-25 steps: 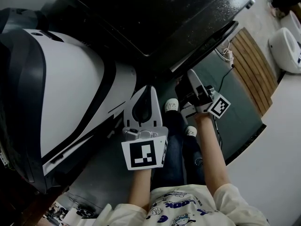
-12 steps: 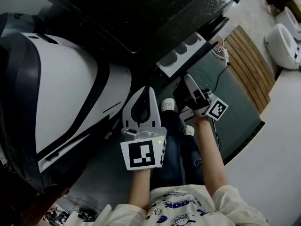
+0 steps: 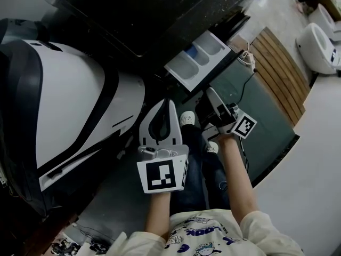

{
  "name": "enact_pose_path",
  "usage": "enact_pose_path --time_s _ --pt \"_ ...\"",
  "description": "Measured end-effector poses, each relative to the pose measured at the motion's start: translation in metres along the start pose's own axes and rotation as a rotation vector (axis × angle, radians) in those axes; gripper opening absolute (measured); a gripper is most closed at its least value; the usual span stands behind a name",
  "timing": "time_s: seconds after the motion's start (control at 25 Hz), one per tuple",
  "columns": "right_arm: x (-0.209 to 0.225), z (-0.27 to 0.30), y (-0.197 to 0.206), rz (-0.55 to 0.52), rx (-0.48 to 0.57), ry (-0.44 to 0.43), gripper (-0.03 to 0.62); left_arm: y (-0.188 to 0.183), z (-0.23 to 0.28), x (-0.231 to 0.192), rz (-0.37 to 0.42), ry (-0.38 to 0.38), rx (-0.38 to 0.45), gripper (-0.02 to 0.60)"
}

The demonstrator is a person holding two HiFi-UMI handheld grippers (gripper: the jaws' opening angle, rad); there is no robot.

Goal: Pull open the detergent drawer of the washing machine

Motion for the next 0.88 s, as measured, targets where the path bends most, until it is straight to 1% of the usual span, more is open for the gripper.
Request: enact_pose_path --time_s 0.16,0.2,0.32,0.64,0.88 --pt "-0.004 -0.010 -0.003 -0.004 0.001 0.000 0.210 0.003 -0.006 0.009 0.030 0.021 -0.016 0.014" --pt "-0.005 -0.012 -0.004 -0.005 0.001 -0.001 0.210 0.003 -0.007 0.011 0.028 0.021 -0.014 0.014" --pt "-0.008 -0.019 -0.006 -0.008 0.002 -0.001 0.210 0.000 -0.009 0.018 -0.016 -0.001 0.015 0.014" --pt "-0.014 -0.030 -0.009 -0.010 0.000 0.005 0.210 0.004 -0.017 0.029 0.033 0.035 -0.010 0.014" --pt "-0.017 -0.036 -0.011 -0.013 0.001 0.007 0.210 0.003 -0.020 0.029 0.032 0.028 -0.016 0.014"
Point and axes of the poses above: the fingertips, and each gripper's own axes: z forward along the fingers, x to its right, y out of its underside, the point moved 2 cm from there along -z, backward along the fingers, and after that the axes turned 10 degrees about x, right-handed, at the moved point
